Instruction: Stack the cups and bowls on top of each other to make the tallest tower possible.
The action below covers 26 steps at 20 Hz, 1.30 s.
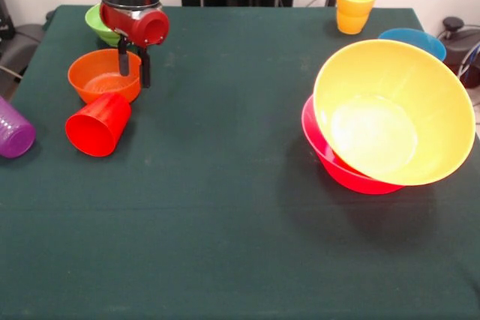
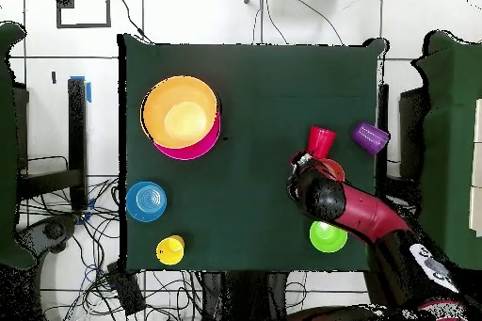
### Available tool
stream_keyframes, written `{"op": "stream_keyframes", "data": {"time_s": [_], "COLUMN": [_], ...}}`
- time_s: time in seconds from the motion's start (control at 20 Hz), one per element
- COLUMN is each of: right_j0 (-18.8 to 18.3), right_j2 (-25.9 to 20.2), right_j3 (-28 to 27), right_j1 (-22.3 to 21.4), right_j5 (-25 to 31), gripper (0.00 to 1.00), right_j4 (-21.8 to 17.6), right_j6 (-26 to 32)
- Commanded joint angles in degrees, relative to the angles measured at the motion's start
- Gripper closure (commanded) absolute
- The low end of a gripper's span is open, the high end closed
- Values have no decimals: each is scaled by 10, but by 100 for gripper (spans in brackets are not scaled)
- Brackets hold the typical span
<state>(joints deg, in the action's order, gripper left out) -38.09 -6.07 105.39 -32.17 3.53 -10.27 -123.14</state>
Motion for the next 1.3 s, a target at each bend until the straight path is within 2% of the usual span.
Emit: {"op": "stream_keyframes", "data": {"time_s": [0.05,0.25,0.75,1.15,1.3], "right_j0": [-48,-47,-52,-26,-26], "right_j2": [-61,-51,-42,-23,-24], "right_j3": [-8,-3,5,-2,-3], "right_j1": [5,30,90,139,145], "right_j5": [145,88,-1,-83,-90], "gripper": [0,0,0,0,0], "right_j4": [-34,-60,-101,-105,-104], "right_j6": [68,49,-1,-48,-44]}}
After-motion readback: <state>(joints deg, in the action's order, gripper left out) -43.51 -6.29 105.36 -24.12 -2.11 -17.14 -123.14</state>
